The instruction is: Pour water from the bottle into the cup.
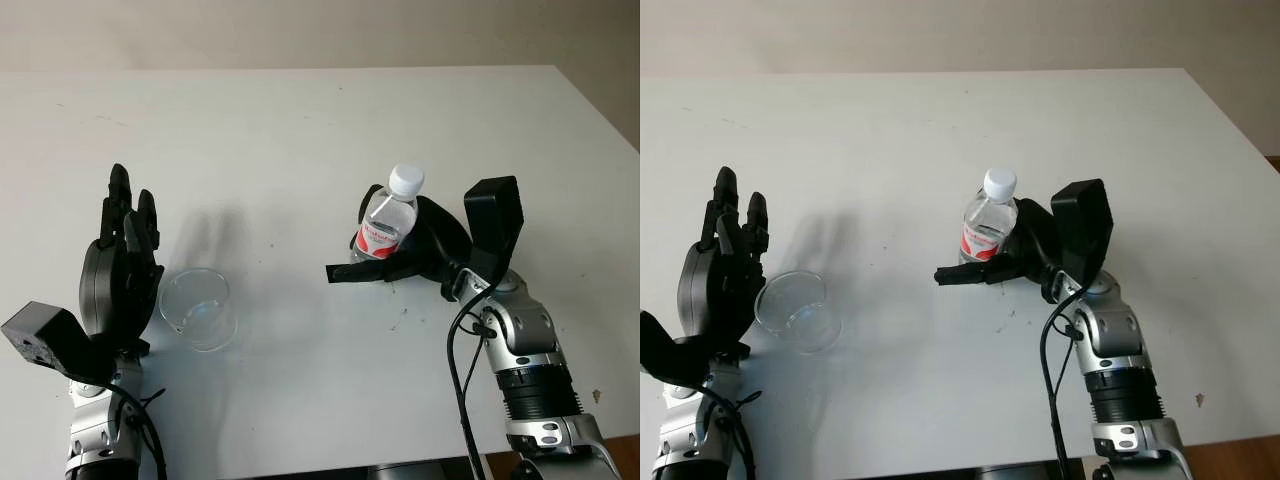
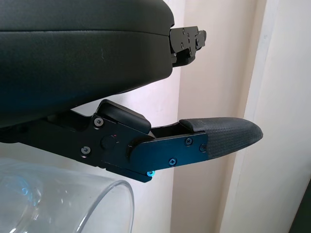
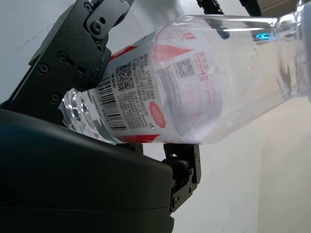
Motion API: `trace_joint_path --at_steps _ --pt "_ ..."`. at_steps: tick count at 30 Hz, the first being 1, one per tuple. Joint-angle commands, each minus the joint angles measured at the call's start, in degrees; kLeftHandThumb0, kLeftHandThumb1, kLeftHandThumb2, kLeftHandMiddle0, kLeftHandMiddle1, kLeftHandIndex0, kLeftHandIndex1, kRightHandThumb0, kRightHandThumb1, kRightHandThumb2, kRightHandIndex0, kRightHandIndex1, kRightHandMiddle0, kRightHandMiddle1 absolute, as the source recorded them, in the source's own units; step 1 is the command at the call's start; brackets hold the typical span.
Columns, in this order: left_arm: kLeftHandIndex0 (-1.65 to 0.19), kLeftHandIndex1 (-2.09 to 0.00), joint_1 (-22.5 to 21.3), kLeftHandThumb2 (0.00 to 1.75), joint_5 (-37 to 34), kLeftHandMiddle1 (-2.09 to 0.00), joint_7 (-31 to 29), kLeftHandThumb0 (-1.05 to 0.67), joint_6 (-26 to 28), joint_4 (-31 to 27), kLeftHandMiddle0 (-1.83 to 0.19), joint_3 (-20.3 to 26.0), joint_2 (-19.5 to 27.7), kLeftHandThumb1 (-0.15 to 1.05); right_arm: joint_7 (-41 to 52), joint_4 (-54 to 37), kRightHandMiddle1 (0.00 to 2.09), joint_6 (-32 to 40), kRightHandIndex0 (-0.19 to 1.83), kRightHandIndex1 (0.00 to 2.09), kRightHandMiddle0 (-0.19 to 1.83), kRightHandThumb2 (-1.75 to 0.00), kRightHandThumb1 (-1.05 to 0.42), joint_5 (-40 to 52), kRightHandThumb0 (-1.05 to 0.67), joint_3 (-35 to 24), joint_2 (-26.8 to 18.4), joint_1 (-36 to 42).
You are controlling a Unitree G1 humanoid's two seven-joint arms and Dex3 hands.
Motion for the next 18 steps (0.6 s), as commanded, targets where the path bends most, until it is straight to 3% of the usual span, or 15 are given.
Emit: trace_joint_path --at_steps 1,18 --pt "0.13 0.00 0.34 0.59 -0.51 0.00 -0.74 -0.85 -0.54 -0.33 0.10 0.12 0.30 1.05 0.14 0.22 2.09 -1.13 0.82 2.09 0.25 -0.20 -1.05 -0.39 -0.24 0.53 0.39 1.08" --pt "0.11 0.00 0.55 0.61 0.35 0.00 0.06 -0.86 -0.06 -0.87 0.08 0.07 0.18 1.05 -0.88 3.94 2.09 -6.80 0.65 2.09 0.14 -0.18 -1.05 -4.08 -0.24 2.60 1.84 0.87"
